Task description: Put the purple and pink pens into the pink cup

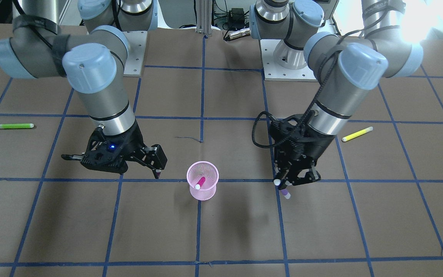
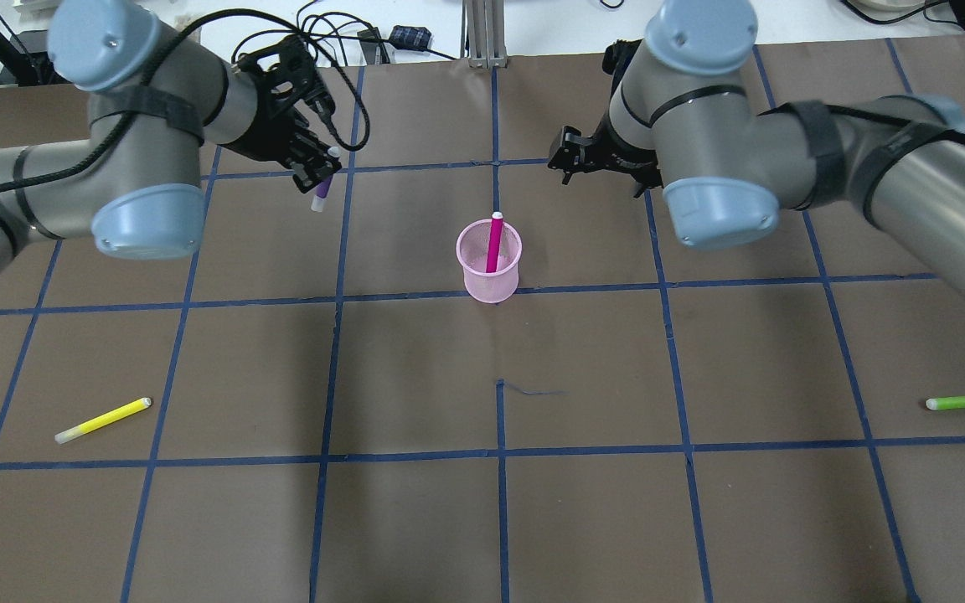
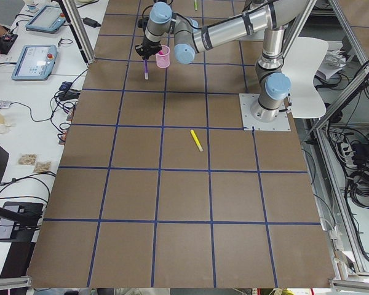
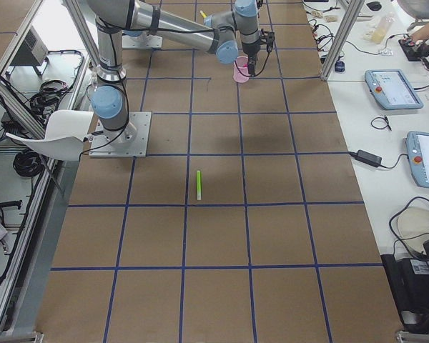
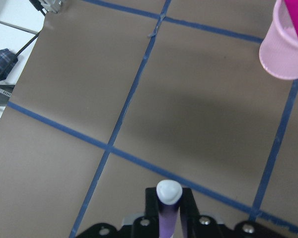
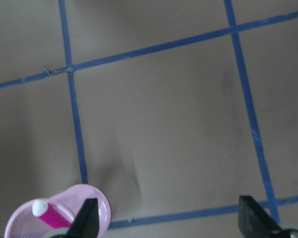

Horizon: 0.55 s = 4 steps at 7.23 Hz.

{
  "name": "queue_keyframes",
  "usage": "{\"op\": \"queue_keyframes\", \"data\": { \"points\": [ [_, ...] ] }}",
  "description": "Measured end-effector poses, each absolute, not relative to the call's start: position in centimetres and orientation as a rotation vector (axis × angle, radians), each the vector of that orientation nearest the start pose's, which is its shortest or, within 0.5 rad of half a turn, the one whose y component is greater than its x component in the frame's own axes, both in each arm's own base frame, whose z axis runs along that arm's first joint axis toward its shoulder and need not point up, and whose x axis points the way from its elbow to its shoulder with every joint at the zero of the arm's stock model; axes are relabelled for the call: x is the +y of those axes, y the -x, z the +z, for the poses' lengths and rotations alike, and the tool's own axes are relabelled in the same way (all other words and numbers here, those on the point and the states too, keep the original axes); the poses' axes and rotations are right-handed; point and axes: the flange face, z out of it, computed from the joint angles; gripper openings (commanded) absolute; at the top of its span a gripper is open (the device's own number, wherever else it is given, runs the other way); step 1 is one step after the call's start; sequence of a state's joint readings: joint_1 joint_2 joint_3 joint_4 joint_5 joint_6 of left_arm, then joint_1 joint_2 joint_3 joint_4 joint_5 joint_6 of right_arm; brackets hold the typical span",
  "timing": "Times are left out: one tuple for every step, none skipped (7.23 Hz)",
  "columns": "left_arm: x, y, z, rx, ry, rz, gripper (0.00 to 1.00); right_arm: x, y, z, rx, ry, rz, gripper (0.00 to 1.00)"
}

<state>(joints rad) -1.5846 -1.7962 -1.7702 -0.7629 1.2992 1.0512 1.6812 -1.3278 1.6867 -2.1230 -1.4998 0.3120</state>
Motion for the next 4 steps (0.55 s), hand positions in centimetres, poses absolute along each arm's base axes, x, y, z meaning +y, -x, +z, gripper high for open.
{"op": "queue_keyframes", "data": {
  "points": [
    [-57.2, 20.0, 36.8, 2.704, -1.532, -0.802, 0.00, -56.3, -19.6, 38.8, 3.052, -0.302, -0.166, 1.00],
    [-56.8, 21.8, 37.4, 2.831, -1.332, -0.877, 0.00, -55.8, -18.9, 41.5, 3.103, -0.284, -0.052, 1.00],
    [-56.5, 22.7, 37.8, 2.966, -1.086, -0.941, 0.00, -55.5, -17.7, 43.6, 3.149, -0.242, 0.055, 1.00],
    [-56.3, 23.0, 38.2, 3.093, -0.805, -1.003, 0.00, -54.7, -16.8, 45.4, 3.174, -0.214, 0.118, 1.00]
  ]
}}
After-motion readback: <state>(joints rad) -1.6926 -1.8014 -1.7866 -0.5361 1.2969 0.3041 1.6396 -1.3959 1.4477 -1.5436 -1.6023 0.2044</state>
